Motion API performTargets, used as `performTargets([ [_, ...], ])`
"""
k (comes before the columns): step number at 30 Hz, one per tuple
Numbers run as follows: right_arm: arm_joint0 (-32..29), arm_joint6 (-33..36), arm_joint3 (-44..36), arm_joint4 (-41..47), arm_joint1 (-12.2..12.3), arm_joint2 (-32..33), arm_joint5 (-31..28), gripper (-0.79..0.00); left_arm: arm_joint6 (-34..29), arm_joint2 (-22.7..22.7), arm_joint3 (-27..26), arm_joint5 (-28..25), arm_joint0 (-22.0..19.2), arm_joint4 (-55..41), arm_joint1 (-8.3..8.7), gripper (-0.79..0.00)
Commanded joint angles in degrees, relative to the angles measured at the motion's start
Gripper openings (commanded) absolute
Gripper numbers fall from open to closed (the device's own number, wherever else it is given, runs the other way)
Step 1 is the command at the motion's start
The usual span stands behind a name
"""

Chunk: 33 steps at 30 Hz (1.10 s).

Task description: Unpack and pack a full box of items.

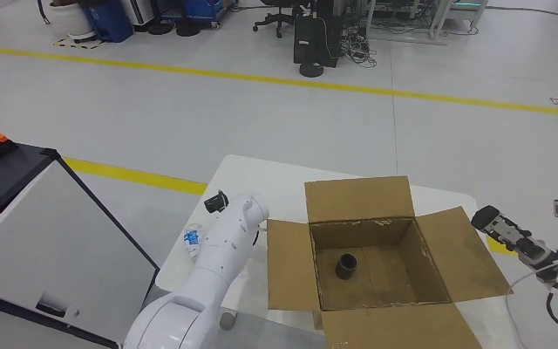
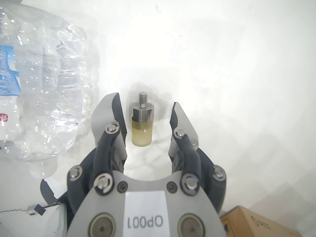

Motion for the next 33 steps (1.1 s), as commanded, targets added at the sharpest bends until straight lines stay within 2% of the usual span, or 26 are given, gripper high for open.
performTargets([
  [1, 0.0, 0.0, 0.0, 0.0, 0.0, 0.0, 0.0, 0.0, -0.46, 0.21, -0.1, -0.03, 0.05, 0.27, 0.03, -0.326],
  [10, 0.0, 0.0, 0.0, 0.0, 0.0, 0.0, 0.0, 0.0, -1.21, -0.09, -0.6, -0.25, 0.16, 0.26, 0.37, -0.339],
  [14, 0.0, 0.0, 0.0, 0.0, 0.0, 0.0, 0.0, 0.0, -1.68, -0.05, -0.42, -0.72, 0.03, 0.39, 0.49, -0.394],
  [17, 0.0, 0.0, 0.0, 0.0, 0.0, 0.0, 0.0, 0.0, -1.75, -0.17, -0.08, -0.79, -0.15, 0.25, 0.56, -0.394],
  [19, 0.0, 0.0, 0.0, 0.0, 0.0, 0.0, 0.0, 0.0, -1.71, -0.29, 0.16, -0.75, -0.33, 0.16, 0.62, -0.342],
  [21, 0.0, 0.0, 0.0, 0.0, 0.0, 0.0, 0.0, 0.0, -1.75, -0.36, 0.34, -0.79, -0.44, -0.01, 0.66, -0.388],
  [24, 0.0, 0.0, 0.0, 0.0, 0.0, 0.0, 0.0, 0.0, -1.75, -0.29, 0.42, -0.78, -0.53, -0.08, 0.68, -0.409],
  [27, 0.0, 0.0, 0.0, 0.0, 0.0, 0.0, 0.0, 0.0, -1.77, -0.22, 0.47, -0.81, -0.55, -0.13, 0.71, -0.526],
  [33, 0.0, 0.0, 0.0, 0.0, 0.0, 0.0, 0.0, 0.0, -1.54, -0.32, 0.92, -0.58, -0.7, -0.35, 0.82, -0.511],
])
